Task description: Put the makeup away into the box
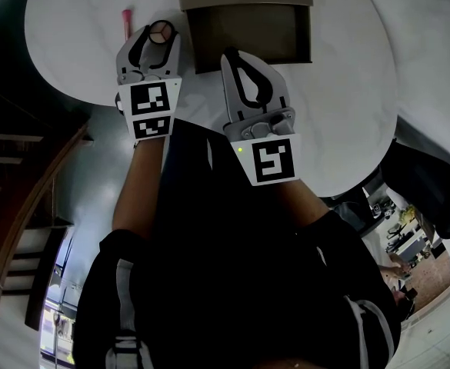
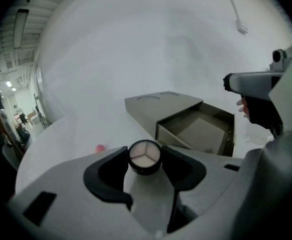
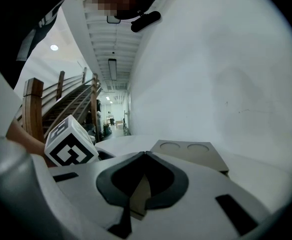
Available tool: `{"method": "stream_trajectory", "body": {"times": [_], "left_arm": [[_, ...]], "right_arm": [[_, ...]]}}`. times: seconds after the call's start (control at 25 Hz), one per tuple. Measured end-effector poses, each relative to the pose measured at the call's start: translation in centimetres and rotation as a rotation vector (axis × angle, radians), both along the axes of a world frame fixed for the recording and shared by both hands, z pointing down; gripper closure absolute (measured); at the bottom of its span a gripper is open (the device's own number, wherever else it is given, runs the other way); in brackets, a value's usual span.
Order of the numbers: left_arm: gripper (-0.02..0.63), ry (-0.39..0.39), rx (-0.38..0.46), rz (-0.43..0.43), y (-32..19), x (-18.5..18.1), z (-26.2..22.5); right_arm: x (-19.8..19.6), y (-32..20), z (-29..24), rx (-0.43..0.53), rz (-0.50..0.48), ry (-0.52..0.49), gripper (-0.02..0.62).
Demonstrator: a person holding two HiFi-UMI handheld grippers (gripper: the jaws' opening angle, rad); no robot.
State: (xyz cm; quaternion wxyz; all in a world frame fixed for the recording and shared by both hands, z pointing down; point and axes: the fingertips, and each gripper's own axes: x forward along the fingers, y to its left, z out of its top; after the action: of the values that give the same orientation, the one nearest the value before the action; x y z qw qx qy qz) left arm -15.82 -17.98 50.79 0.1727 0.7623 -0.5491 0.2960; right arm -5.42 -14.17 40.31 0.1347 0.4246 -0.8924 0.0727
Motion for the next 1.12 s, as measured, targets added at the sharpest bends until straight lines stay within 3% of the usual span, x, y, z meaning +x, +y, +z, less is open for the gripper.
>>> {"method": "stream_trajectory", "body": {"times": [0.24,0.44,0.76,1.12], "left_arm": [[0.390,0.039,0.050,0.002,-0.3,1.0,-3.7],[0.390,0.067,0.086,0.045,-0.6,4.5,-6.0],[0.390,0.095,0.091,0.136,-0.5,6.8,-6.7],[0.390,0.092,0.070,0.267,-1.4,12.7,-5.8]], "right_arm": [[1.3,-0.2,-0.9,-0.006,0.029,0.012,0.572],[4.0,-0.5,-1.2,-0.014,0.072,0.013,0.572],[4.1,-0.3,-1.5,-0.014,0.121,0.008,0.572],[8.1,-0.7,-0.6,-0.034,0.205,0.000,0.572]]}}
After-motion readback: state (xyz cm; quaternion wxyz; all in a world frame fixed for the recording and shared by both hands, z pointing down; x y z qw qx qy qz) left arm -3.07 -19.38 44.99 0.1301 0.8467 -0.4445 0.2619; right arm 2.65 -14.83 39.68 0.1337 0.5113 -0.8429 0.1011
